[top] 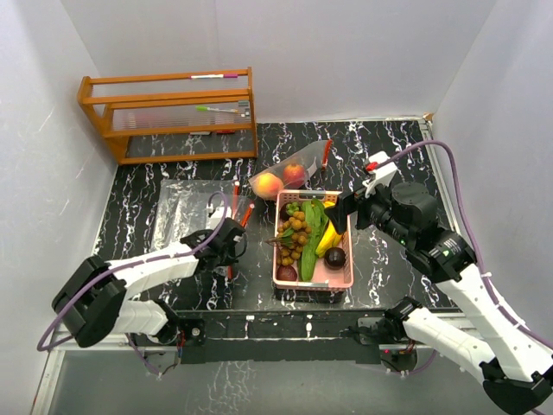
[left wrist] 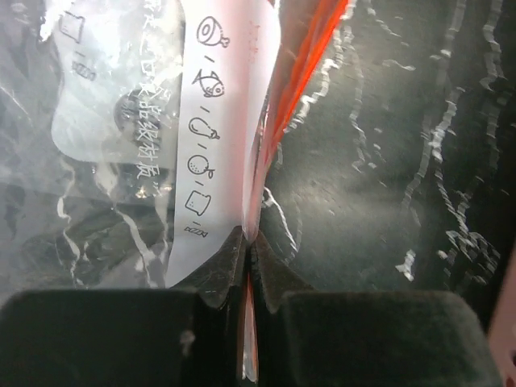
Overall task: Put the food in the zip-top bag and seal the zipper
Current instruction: Pick up the zipper food storage bag at the center of the board.
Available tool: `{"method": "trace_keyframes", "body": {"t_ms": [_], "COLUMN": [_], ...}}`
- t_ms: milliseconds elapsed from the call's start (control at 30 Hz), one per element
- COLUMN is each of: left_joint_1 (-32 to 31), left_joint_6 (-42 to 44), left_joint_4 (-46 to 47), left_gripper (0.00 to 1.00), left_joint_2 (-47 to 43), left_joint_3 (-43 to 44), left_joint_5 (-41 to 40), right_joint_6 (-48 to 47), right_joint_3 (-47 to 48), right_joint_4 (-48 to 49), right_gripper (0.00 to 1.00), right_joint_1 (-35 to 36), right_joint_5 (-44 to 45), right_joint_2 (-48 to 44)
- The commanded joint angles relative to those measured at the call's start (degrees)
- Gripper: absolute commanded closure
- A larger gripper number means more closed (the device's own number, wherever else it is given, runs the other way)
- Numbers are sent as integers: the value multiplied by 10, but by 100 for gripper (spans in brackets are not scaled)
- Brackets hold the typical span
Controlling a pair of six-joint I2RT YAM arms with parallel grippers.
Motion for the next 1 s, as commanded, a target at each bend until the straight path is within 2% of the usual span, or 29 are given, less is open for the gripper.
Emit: {"method": "trace_keyframes", "body": {"t_ms": [0,267,400,567,767,967], "left_joint_1": [0,0,1,0,0,1], "left_joint_6": [29,62,88,114,83,42], "left_joint_4": [-68,-160,-140,-21,149,304], "left_gripper": [100,100,100,100,100,100], "left_joint_2": [-88,-157,-204,-267,-264,-233], "left_joint_3": [82,207,222,184,116,44], "left_joint_5": [47,41,82,213,370,444], "right_joint_6": [1,5,19,57,167,268], "right_joint_3": [-8,-1,7,-11,-71,-114], "right_joint_4": [16,40,56,148,336,450], "right_gripper": [2,2,2,2,4,17], "right_joint_1": [-2,-2,-2,-2,-1,-2], "right_joint_5": [-7,-77,-126,-204,-305,-344], "right_joint_2": [0,27,41,33,48,89]}}
